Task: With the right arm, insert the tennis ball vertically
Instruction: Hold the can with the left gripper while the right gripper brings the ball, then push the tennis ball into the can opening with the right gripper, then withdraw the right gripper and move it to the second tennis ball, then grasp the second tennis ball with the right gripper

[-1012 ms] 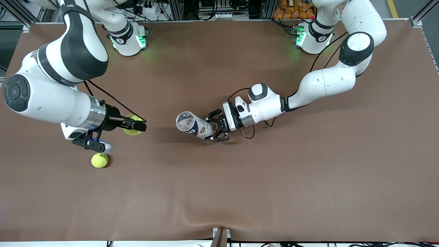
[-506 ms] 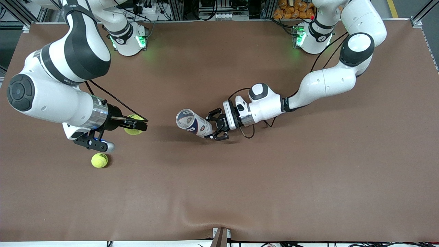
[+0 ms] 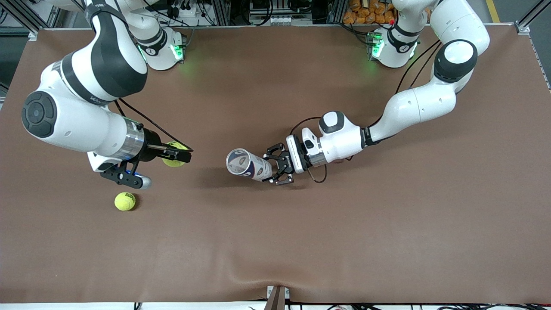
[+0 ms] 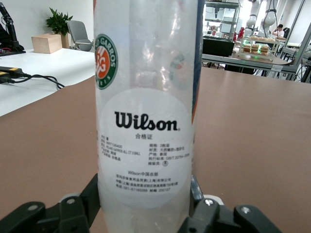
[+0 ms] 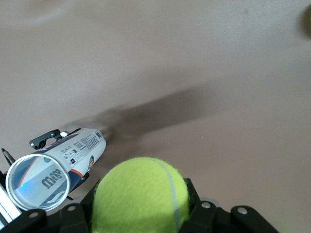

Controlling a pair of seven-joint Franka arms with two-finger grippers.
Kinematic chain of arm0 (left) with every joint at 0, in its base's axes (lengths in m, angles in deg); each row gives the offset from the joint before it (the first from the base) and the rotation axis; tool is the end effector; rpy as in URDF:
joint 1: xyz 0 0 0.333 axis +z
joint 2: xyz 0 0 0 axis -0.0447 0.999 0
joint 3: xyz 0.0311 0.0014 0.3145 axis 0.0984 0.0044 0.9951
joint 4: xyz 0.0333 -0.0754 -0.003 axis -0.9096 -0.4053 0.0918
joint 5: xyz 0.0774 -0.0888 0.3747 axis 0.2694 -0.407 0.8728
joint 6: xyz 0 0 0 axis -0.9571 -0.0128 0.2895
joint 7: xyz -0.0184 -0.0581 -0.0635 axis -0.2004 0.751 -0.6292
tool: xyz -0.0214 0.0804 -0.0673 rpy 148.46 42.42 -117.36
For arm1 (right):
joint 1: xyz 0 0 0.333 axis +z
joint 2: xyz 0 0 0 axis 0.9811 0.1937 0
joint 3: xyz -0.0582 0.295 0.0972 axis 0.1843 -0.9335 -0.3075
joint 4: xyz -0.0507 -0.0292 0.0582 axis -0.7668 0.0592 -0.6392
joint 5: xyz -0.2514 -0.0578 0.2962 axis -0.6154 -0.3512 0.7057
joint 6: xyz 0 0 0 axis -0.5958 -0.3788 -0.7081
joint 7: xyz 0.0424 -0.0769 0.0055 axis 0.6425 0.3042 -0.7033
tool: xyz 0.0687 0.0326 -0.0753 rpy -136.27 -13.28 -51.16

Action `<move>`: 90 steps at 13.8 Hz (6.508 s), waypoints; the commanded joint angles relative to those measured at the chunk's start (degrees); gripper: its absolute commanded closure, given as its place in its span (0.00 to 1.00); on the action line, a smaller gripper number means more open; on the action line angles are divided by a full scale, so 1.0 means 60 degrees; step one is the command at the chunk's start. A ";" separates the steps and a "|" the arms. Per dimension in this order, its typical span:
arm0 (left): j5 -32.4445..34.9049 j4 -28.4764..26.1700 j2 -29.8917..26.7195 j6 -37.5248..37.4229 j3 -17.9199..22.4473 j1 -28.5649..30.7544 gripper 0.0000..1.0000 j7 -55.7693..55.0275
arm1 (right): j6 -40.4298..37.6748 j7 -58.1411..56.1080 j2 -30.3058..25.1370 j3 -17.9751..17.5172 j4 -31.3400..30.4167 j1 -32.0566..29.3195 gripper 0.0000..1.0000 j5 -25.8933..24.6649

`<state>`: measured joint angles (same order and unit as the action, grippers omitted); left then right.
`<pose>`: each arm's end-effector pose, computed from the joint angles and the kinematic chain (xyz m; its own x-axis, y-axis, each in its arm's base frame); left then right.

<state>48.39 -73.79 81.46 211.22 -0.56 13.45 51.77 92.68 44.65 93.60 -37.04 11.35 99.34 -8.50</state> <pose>0.5472 -0.4276 0.1812 0.1727 -0.2836 0.9433 -0.9641 -0.2449 0.1029 0.6307 0.2163 0.5030 0.9369 -0.2766 -0.2138 -0.3205 -0.9238 -0.2092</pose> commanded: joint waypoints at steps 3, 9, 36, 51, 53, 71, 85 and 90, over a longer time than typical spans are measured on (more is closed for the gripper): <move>-0.0217 0.0387 0.0217 -0.0521 -0.0230 0.0057 0.47 -0.0193 | -0.0144 0.0166 0.0048 -0.0039 0.0179 -0.0048 1.00 -0.0163; -0.3210 0.1148 0.0173 -0.0754 -0.0566 -0.0602 0.45 0.3118 | -0.0144 0.0166 0.0048 -0.0039 0.0164 -0.0048 1.00 -0.0177; -1.5569 0.4078 -0.0149 -0.6335 0.2054 -0.3385 0.43 1.4792 | -0.0173 0.3403 0.0165 -0.0054 -0.0904 0.1387 1.00 0.0057; -1.5995 0.4298 -0.0252 -0.6659 0.2539 -0.3708 0.41 1.4968 | 0.0383 0.3799 0.0941 -0.0025 -0.1139 0.2104 0.26 -0.0382; -1.6053 0.4298 -0.0267 -0.6659 0.2539 -0.3708 0.41 1.4968 | 0.0369 0.3886 0.0941 -0.0025 -0.1096 0.2120 0.00 -0.0382; -1.6288 0.4298 -0.0369 -0.6659 0.2553 -0.3752 0.41 1.4954 | 0.1566 -0.4864 0.2287 0.0019 -0.0774 -0.2536 0.00 -0.2580; -1.6318 0.4284 -0.0428 -0.6644 0.2553 -0.3752 0.41 1.4968 | 0.3990 -0.7305 0.4032 -0.0025 -0.0802 -0.3549 0.00 -0.2360; -1.6434 0.4284 -0.0486 -0.6644 0.2553 -0.3752 0.41 1.4968 | 0.3914 -0.7466 0.4047 -0.0025 -0.1153 -0.3783 0.00 -0.2374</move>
<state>-47.24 -48.99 79.54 172.84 13.54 -7.98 139.68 116.41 0.18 117.76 -36.35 5.38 77.92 -23.37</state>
